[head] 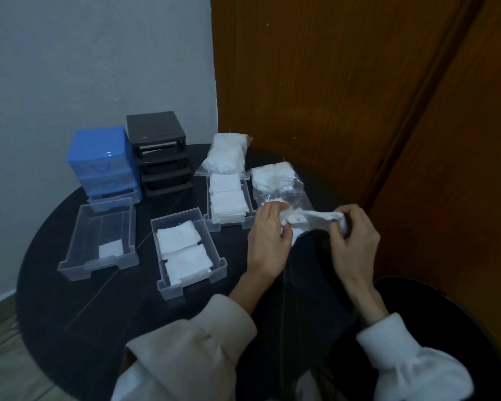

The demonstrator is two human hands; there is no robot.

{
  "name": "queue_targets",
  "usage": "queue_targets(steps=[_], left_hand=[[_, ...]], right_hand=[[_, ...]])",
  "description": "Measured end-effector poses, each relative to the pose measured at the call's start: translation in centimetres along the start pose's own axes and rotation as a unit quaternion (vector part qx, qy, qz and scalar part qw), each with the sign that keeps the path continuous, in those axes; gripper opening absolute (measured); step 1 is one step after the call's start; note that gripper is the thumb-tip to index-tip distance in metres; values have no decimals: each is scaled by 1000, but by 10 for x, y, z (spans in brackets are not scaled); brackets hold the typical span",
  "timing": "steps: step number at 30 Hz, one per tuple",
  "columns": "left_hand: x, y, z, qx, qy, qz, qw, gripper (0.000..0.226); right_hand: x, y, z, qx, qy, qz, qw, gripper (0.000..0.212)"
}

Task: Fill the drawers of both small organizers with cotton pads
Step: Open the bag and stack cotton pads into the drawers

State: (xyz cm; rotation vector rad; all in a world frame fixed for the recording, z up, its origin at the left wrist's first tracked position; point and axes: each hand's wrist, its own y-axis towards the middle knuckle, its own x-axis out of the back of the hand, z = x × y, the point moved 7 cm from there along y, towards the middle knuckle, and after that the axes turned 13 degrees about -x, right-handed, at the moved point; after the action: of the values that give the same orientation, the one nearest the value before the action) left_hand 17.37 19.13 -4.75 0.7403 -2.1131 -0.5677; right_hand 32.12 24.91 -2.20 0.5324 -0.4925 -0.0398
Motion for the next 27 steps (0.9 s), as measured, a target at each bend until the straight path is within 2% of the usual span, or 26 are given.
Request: queue_targets(steps=[4, 10, 17, 22, 27], left_hand=[[-1, 0, 1, -5, 6, 2, 1000, 30], [-2, -1, -3, -26, -18, 9, 999, 33], [23, -5, -15, -13, -73, -10, 997, 46], [84, -24, -13, 9, -45, -50, 998, 37], [146, -42, 23, 59, -19, -93, 994, 32]], right_hand=[[8, 3, 0, -7, 36, -29, 999, 12], [9, 4, 8, -27, 91, -12, 995, 10], [4, 2, 26, -65, 143, 8, 988, 12], [-20, -6, 43, -82, 167, 73, 980, 14], [-63, -24, 68, -126, 231, 208, 942, 17]])
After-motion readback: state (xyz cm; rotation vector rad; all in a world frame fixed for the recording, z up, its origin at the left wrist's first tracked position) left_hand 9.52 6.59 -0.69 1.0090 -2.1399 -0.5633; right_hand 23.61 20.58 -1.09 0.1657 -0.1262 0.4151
